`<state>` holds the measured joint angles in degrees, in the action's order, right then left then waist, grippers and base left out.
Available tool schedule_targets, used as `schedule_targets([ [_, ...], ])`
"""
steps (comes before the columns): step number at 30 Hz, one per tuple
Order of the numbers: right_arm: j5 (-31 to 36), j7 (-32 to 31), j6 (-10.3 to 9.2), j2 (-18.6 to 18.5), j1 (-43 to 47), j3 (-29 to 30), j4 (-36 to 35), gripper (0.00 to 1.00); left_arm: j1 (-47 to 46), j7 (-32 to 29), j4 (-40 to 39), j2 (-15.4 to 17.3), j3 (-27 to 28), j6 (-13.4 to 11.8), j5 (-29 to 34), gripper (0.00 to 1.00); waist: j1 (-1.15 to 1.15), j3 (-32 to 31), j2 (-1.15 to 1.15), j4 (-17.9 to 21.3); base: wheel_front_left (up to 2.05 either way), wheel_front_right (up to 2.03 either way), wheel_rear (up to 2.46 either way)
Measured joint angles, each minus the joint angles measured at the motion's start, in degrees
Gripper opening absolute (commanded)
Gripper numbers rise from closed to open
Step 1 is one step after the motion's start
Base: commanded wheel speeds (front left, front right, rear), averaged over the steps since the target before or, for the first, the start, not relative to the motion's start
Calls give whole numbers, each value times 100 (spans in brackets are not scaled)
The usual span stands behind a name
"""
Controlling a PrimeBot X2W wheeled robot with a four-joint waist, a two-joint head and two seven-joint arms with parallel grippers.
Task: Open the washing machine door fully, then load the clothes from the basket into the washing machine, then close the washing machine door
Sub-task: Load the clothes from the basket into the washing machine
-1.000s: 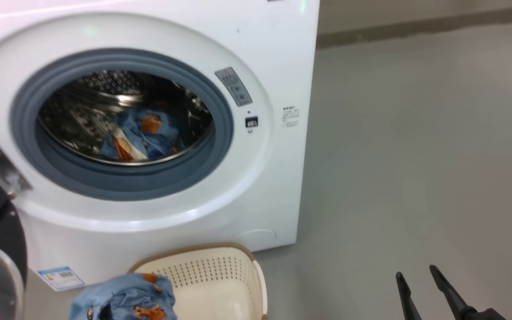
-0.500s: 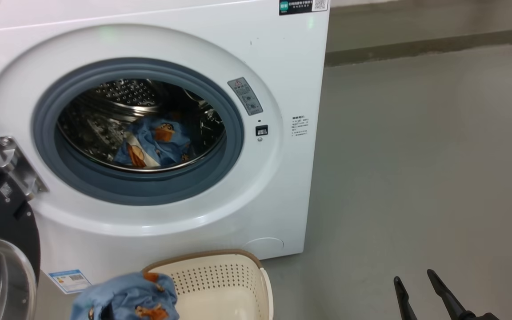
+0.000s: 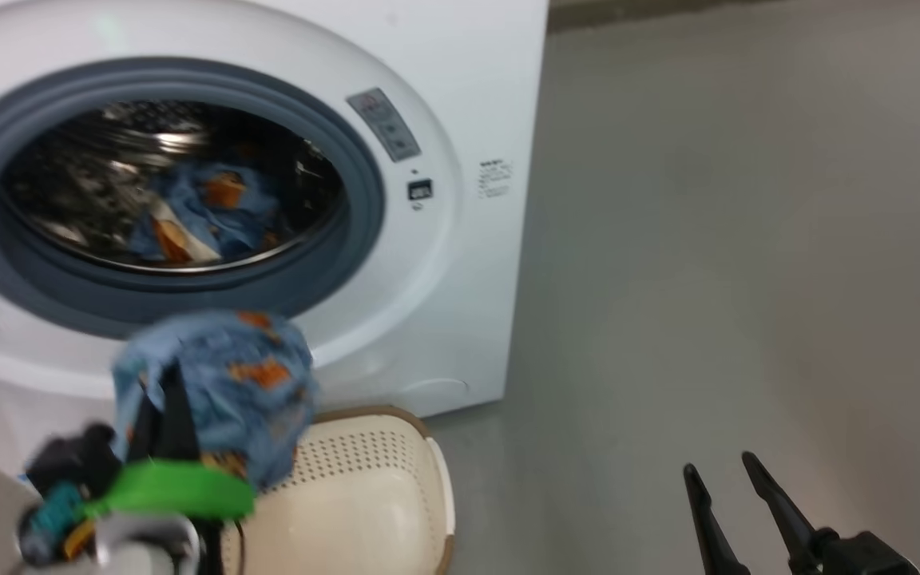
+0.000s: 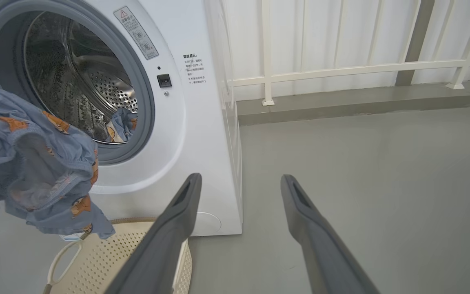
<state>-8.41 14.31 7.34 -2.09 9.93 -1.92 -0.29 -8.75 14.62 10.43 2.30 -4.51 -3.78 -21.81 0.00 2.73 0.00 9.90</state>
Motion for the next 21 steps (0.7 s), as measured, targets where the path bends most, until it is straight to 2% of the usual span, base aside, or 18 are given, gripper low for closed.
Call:
schedule_targets([
  [4, -248, 0, 0, -2, -155, -105, 15, 100, -877, 1, 700, 100, 327, 1, 96, 0, 0, 225, 0, 270, 0, 0, 0],
  [7, -321, 0, 0, -5, -184, -141, 15, 100, -1505, 2, 1233, 327, 561, 3, 208, 0, 0, 418, 0, 487, 0, 0, 0],
  [14, -615, 0, 0, -7, -342, -417, 9, 100, -2844, 2, 2374, 1131, 938, 25, 445, 0, 0, 961, 0, 1014, 0, 0, 0],
  [21, -988, 0, 0, -3, -417, -545, -40, 100, -4005, -49, 3430, 1964, 827, 59, 865, 0, 0, 1650, 0, 1497, 0, 0, 0],
])
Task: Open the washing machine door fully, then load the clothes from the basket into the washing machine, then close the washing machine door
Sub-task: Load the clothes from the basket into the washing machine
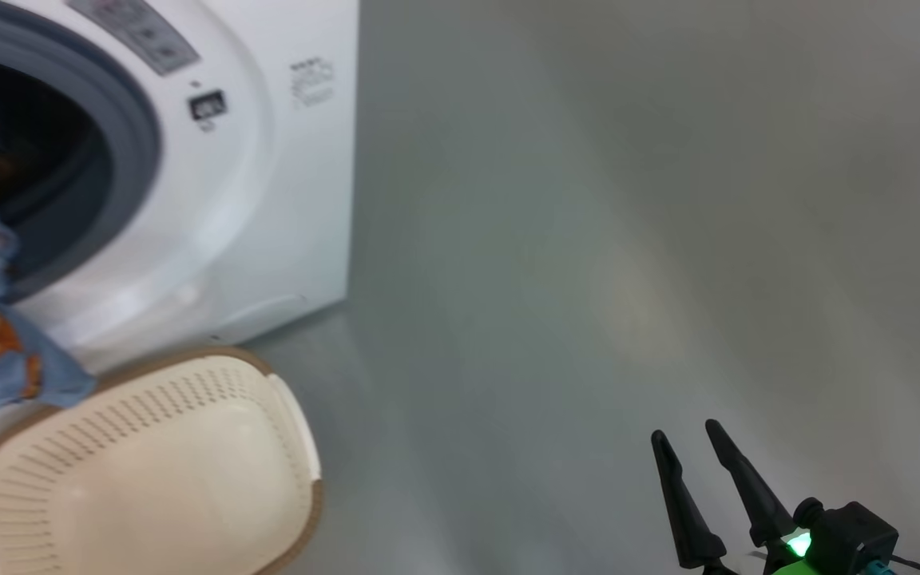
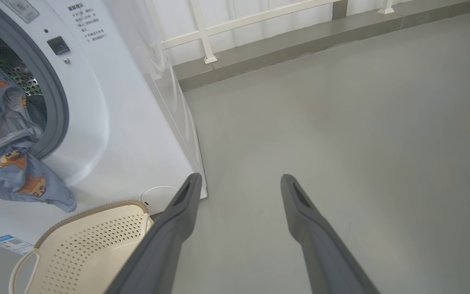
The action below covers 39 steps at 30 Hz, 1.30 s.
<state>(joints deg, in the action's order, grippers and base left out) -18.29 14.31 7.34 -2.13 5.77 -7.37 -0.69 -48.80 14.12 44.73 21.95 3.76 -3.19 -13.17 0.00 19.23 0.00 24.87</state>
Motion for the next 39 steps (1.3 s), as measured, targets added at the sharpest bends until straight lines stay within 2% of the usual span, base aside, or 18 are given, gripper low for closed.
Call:
schedule_targets([
  [5, -31, 0, 0, 2, 1, -111, -8, 100, -630, -1, 455, 325, -155, -9, 227, 0, 0, 401, 0, 235, 0, 0, 0],
  [8, -70, 0, 0, 13, 4, -151, -66, 100, -1085, -49, 870, 581, -500, -44, 655, 0, 0, 748, 0, 434, 0, 0, 0],
  [11, -231, 0, 0, 13, 16, -162, -155, 100, -1434, -57, 1122, 653, -613, -41, 740, 0, 0, 965, 0, 548, 0, 0, 0],
  [14, -234, 0, 0, 19, 44, -281, -193, 100, -1861, -57, 1306, 711, -709, 142, 797, 0, 0, 1142, 0, 638, 0, 0, 0],
  [21, -534, 0, 0, 26, 199, -342, -221, 100, -2908, 0, 1619, 782, -772, 254, 822, 0, 0, 1451, 0, 749, 0, 0, 0],
  [26, -554, 0, 0, 35, 204, -466, -249, 100, -3304, 11, 1697, 759, -836, 242, 832, 0, 0, 1505, 0, 770, 0, 0, 0],
  [29, -553, 0, 0, 35, 204, -461, -274, 100, -3484, 58, 1599, 758, -794, 129, 825, 0, 0, 1489, 0, 772, 0, 0, 0],
  [34, -564, 0, 0, 32, 205, -461, -201, 100, -3493, -68, 2313, 756, -947, 125, 881, 2, 0, 1399, 0, 766, 0, 0, 0],
  [35, -564, 0, 0, 33, 203, -486, -188, 100, -3494, -76, 2395, 755, -964, 116, 887, 26, 0, 1385, 0, 762, 0, 0, 0],
  [36, -561, 0, 0, 33, 201, -515, -175, 100, -3494, -109, 2476, 754, -989, 120, 888, 43, 0, 1368, 0, 759, 0, 0, 0],
  [38, -560, 0, 0, 33, 168, -564, -145, 100, -3494, -137, 2604, 747, -1038, 34, 907, 100, 0, 1336, 0, 751, 0, 0, 0],
  [39, -555, 0, 0, 33, 132, -590, -123, 100, -3489, -189, 2669, 740, -1053, -31, 911, 100, 0, 1313, 0, 748, 0, 0, 0],
])
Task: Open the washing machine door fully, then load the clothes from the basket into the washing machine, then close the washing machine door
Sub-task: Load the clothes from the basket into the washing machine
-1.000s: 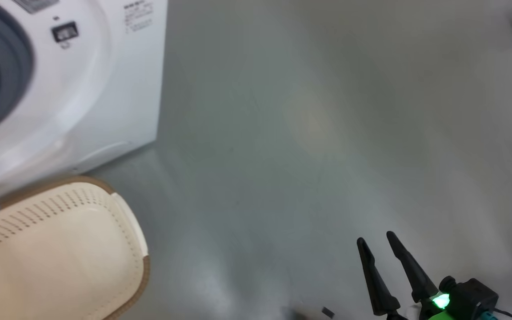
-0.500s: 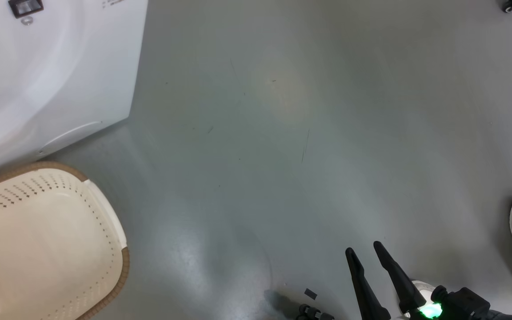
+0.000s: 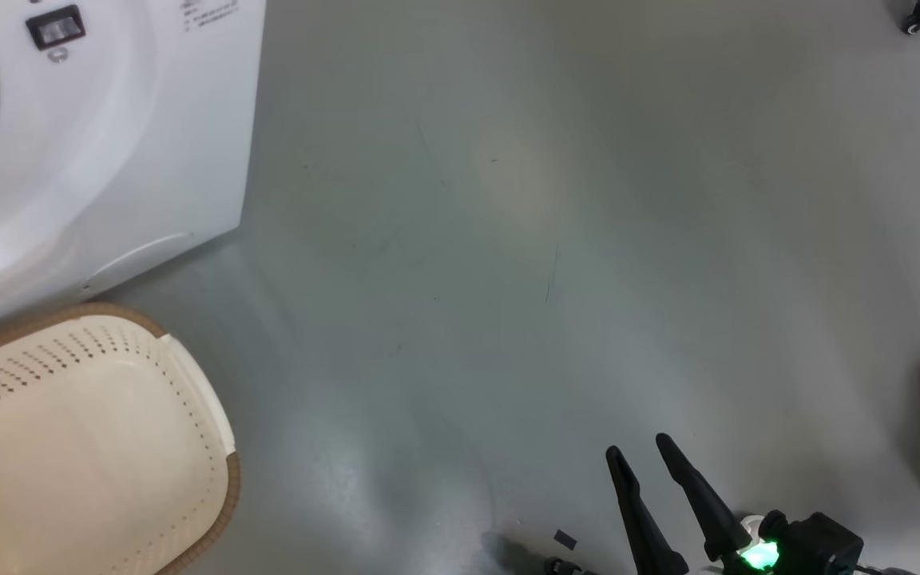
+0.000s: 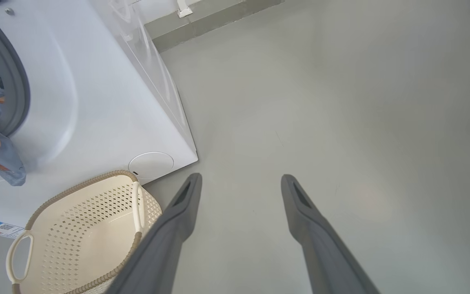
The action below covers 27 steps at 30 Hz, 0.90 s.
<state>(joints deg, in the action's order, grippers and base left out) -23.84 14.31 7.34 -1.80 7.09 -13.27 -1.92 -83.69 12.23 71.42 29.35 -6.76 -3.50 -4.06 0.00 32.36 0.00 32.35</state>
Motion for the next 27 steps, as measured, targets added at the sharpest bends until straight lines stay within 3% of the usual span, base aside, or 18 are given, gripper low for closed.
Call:
schedule_targets([
  [18, 371, 0, 0, -7, -154, 226, 229, 100, 549, -308, 288, -869, 26, -533, -315, 100, 0, -578, 0, -503, 0, 0, 0],
  [27, 716, 0, 0, -16, -514, 476, 321, 100, 1191, 100, 222, -1348, 5, -124, -523, 100, 0, -856, 0, -1001, 0, 0, 0],
])
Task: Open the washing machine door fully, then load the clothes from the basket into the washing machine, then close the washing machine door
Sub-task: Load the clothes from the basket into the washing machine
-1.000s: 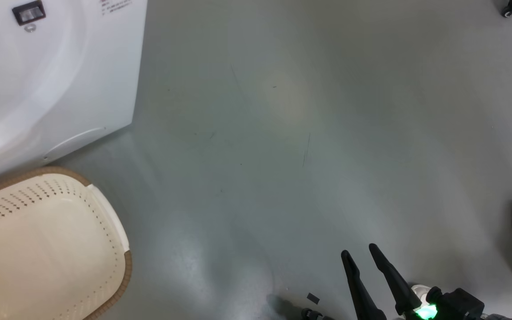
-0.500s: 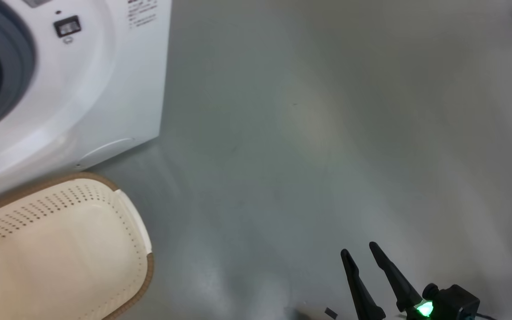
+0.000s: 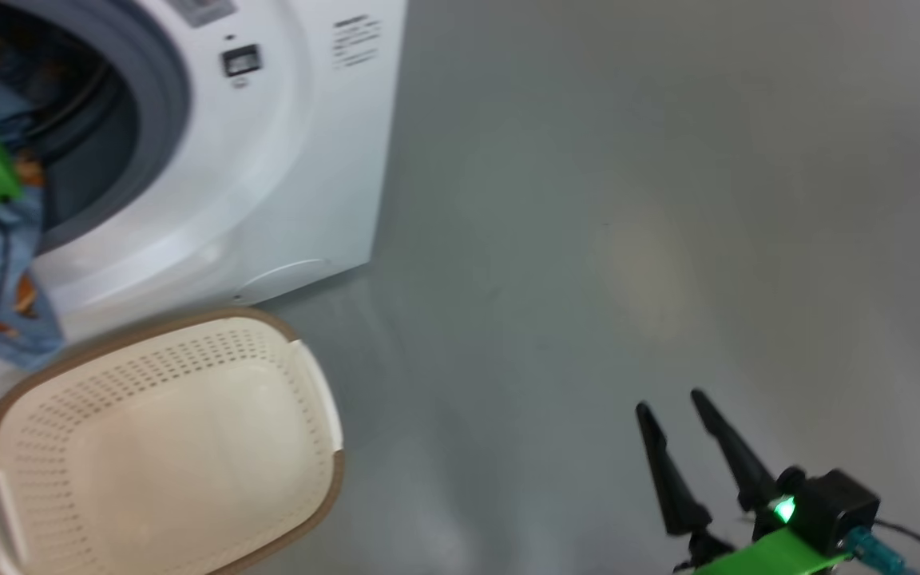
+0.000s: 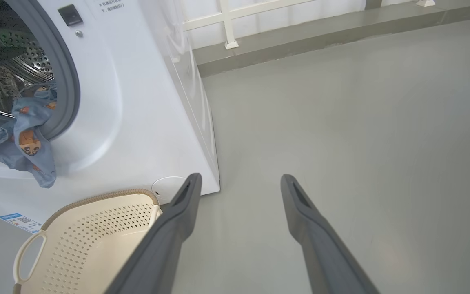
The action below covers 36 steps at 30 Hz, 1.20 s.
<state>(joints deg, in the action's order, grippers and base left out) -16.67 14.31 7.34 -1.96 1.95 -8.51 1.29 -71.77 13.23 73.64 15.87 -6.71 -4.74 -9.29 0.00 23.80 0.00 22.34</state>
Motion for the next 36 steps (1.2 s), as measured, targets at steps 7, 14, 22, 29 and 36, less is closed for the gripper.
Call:
schedule_targets([
  [7, 328, 0, 0, -18, -251, 369, -8, 100, 641, 99, -495, -550, -49, 352, -201, 100, 0, -97, 0, -558, 0, 0, 0],
  [14, 622, 0, 0, -27, -353, 502, -5, 100, 1528, 141, -1658, -917, -36, 510, -341, 100, 0, -164, 0, -1165, 0, 0, 0],
  [22, 842, 1, 0, -40, -464, 581, -32, 100, 3084, 141, -3053, -950, -22, 510, -389, 100, 0, -198, 0, -1726, 0, 0, 0],
  [29, 1009, 0, 0, -44, -500, 580, -80, 100, 4134, 141, -3933, -944, 144, 347, -626, 100, 0, -194, 0, -1953, 0, 0, 0],
  [36, 1125, 1, 0, -47, -551, 655, -183, 100, 5322, 24, -5276, -1105, 252, 112, -938, 100, 0, -193, 0, -2056, 0, 0, 0],
])
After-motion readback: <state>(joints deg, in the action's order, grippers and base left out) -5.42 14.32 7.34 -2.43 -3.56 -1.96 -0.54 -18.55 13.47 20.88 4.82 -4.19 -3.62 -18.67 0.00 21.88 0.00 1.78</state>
